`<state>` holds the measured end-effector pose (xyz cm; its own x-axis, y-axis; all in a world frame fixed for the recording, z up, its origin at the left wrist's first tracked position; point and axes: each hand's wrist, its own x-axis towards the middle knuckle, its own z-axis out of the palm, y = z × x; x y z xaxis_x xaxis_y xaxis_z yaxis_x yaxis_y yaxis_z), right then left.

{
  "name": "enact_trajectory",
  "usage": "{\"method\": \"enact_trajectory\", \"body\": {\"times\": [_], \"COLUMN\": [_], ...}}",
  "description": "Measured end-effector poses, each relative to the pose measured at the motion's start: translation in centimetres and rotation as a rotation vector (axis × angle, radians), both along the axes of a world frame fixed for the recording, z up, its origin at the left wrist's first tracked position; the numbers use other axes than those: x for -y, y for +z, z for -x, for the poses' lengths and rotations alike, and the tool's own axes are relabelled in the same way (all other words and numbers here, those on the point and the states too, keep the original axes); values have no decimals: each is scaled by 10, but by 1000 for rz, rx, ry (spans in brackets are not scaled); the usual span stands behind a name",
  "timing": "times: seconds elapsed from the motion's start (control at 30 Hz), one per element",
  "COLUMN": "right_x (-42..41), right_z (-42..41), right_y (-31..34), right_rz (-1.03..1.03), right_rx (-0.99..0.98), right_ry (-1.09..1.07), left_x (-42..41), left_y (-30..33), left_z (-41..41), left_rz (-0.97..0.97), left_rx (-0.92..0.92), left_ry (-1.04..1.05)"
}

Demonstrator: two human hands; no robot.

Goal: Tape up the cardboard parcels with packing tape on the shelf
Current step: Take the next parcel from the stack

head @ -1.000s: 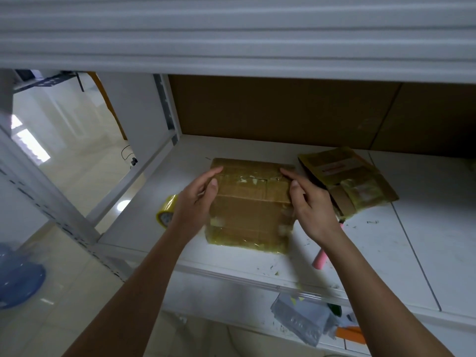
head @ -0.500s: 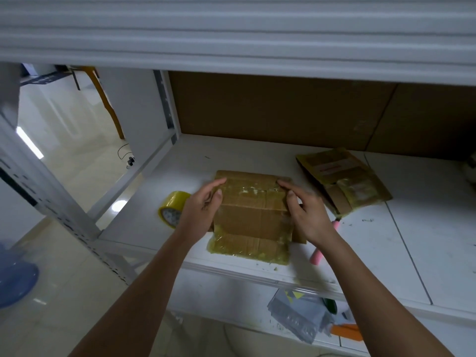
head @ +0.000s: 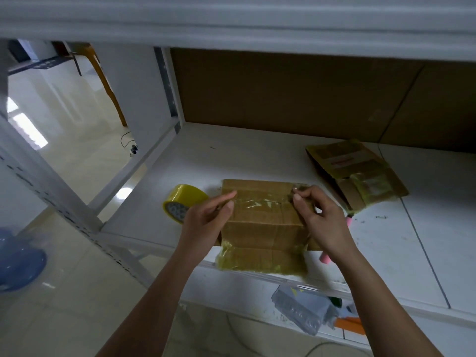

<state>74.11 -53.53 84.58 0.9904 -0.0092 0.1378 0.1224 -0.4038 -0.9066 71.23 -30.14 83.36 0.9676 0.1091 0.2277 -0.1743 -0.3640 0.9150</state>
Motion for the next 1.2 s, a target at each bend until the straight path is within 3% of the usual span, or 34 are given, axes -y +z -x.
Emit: {"method": "enact_trajectory", "body": {"times": [0.67, 0.9, 1.2], "right_x": [-9, -4, -2], "right_z": [-7, 12, 15], "right_y": [-9, 7, 9], "right_rz": [140, -40, 348], "right_rx": [-32, -78, 66], "right_ry": [-110, 13, -125], "left_x": [-5, -12, -34], "left_y": [2, 23, 39], "left_z": [-16, -18, -24], "left_rz": [59, -188, -190], "left_rx": [-113, -64, 3], "left_ry": [-28, -151, -224]}}
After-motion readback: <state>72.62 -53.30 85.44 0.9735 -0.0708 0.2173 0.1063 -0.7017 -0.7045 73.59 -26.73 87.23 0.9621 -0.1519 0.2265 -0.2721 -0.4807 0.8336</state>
